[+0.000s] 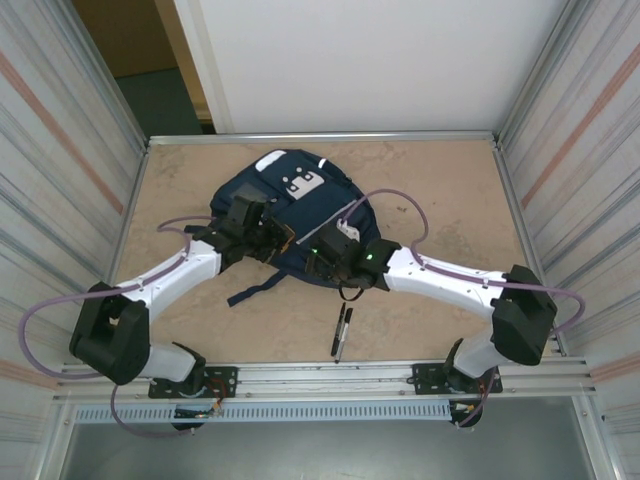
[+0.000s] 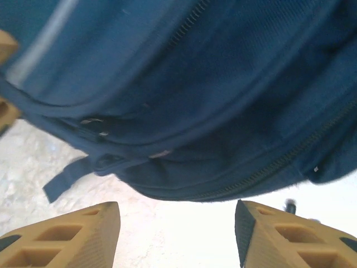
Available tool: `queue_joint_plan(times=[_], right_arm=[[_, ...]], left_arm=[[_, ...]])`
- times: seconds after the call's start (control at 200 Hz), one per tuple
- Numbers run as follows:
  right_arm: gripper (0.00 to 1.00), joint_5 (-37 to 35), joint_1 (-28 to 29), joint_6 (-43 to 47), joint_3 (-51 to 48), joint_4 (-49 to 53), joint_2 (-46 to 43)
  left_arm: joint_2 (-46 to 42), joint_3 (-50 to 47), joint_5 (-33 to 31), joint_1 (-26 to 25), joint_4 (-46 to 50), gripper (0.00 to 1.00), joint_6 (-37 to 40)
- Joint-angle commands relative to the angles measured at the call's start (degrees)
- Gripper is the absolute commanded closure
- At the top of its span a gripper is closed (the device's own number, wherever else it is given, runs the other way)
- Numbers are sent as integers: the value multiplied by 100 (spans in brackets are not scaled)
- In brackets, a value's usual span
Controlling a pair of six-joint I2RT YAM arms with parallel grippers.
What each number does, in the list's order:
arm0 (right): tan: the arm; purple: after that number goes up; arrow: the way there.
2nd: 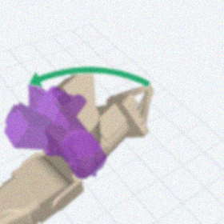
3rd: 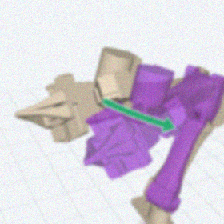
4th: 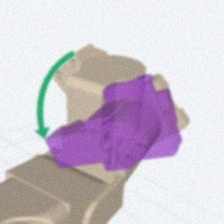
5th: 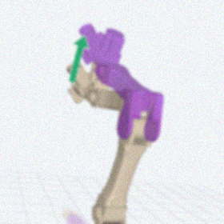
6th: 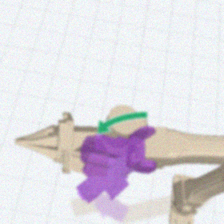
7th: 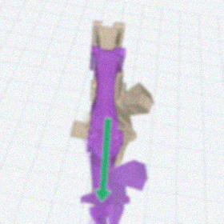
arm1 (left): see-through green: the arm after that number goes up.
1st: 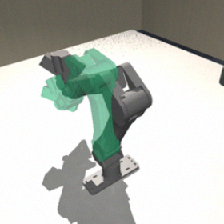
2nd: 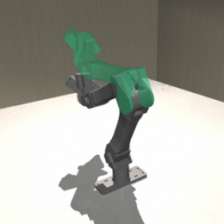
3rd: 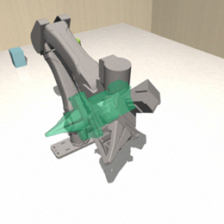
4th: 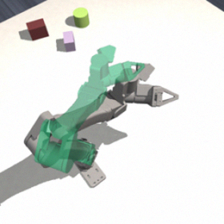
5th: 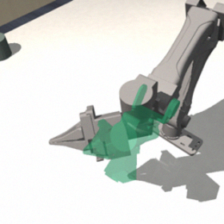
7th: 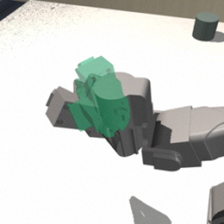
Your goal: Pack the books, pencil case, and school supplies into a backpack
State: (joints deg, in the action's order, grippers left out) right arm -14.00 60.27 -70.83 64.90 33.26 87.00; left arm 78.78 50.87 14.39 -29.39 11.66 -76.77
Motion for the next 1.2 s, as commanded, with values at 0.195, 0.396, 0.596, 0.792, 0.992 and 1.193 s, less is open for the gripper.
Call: queue_joint_plan(times=[0.195,0.396,0.596,0.792,0.992,1.193], right_arm=[[46,-1297,416,-1416,635,132,566],[46,-1586,460,-1607,909,328,884],[58,-2028,306,-1644,973,421,1169],[78,-2085,385,-1675,742,331,1054],[98,-1931,341,-1671,205,383,471],[100,-1350,171,-633,-616,-296,-272]], left_arm=[[-420,83,465,-158,-334,100,-61],[-517,-69,503,-181,-336,100,-132],[-731,-193,443,-218,-305,100,-178],[-882,-181,339,-178,-154,100,-61],[-912,-217,403,-51,-145,100,-7],[-844,-192,643,172,-199,100,29]])
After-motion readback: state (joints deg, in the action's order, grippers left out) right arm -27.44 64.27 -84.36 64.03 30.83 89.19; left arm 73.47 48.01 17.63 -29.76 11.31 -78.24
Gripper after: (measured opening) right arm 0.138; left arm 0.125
